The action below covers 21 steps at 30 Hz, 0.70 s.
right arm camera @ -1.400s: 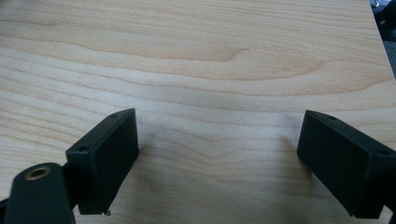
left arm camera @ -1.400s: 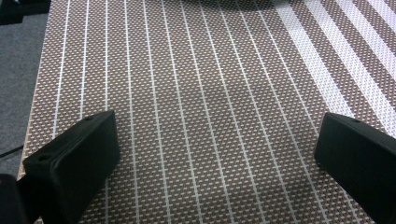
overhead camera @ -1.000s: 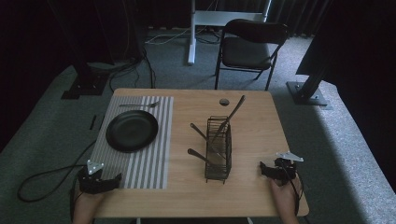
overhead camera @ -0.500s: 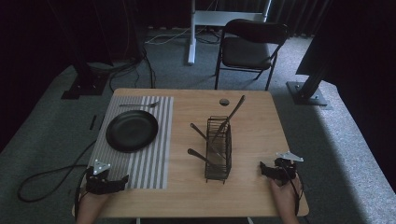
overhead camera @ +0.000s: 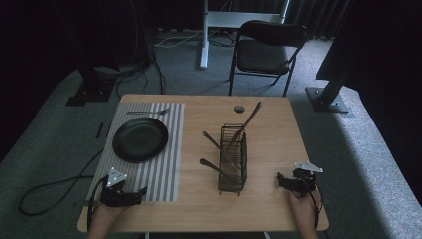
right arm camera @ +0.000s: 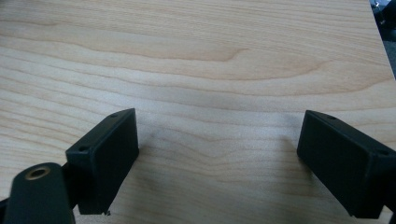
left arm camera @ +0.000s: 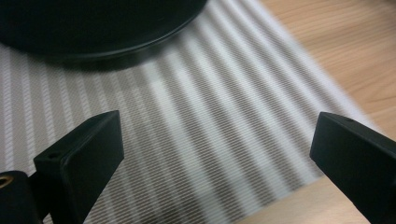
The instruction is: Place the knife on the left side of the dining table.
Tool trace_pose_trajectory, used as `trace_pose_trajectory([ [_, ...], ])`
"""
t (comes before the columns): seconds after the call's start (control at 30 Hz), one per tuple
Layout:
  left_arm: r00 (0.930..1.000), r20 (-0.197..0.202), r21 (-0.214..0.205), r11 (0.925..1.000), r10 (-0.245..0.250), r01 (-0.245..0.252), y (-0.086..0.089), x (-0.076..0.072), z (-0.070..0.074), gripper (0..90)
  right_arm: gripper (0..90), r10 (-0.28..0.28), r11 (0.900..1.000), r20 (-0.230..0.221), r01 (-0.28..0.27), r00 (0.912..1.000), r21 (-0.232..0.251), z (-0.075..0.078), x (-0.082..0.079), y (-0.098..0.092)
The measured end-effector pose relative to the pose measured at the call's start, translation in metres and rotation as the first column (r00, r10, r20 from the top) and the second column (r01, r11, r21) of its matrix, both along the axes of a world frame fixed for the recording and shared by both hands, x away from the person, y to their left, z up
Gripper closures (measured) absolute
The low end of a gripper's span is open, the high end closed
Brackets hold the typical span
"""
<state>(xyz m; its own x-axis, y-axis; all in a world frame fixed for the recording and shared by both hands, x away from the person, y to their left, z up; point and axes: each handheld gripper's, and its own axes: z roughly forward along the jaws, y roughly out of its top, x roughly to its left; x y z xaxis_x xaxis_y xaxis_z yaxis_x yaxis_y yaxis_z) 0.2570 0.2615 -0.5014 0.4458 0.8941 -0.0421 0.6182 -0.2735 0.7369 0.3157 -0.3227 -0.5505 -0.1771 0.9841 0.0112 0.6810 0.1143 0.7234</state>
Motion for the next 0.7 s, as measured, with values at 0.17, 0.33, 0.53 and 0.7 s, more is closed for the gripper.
trace_pose_trajectory([
  [0.17, 0.9982, 0.032, -0.005, 0.9987, -0.05, 0.051, -0.012, -0.002, 0.015, 3.1, 11.8, 0.0, 1.0, 0.0, 0.0, 1.0, 0.0, 0.0, 0.0, 0.0],
  [0.33, 0.9944, 0.053, -0.013, 0.9957, -0.091, 0.092, -0.023, -0.006, 0.026, 3.0, 11.8, 0.0, 1.0, 0.0, 0.0, 1.0, 0.0, 0.0, 0.0, 0.0],
  [0.53, 0.9854, 0.084, -0.011, 0.9887, -0.148, 0.15, -0.042, -0.01, 0.038, 3.0, 11.8, 0.0, 1.0, 0.0, 0.0, 1.0, 0.0, 0.0, 0.0, 0.0],
  [0.7, 0.9752, 0.108, -0.027, 0.9799, -0.194, 0.198, -0.055, -0.016, 0.047, 3.0, 11.8, -0.001, 1.0, 0.0, 0.001, 1.0, 0.0, 0.0, 0.0, 0.0],
])
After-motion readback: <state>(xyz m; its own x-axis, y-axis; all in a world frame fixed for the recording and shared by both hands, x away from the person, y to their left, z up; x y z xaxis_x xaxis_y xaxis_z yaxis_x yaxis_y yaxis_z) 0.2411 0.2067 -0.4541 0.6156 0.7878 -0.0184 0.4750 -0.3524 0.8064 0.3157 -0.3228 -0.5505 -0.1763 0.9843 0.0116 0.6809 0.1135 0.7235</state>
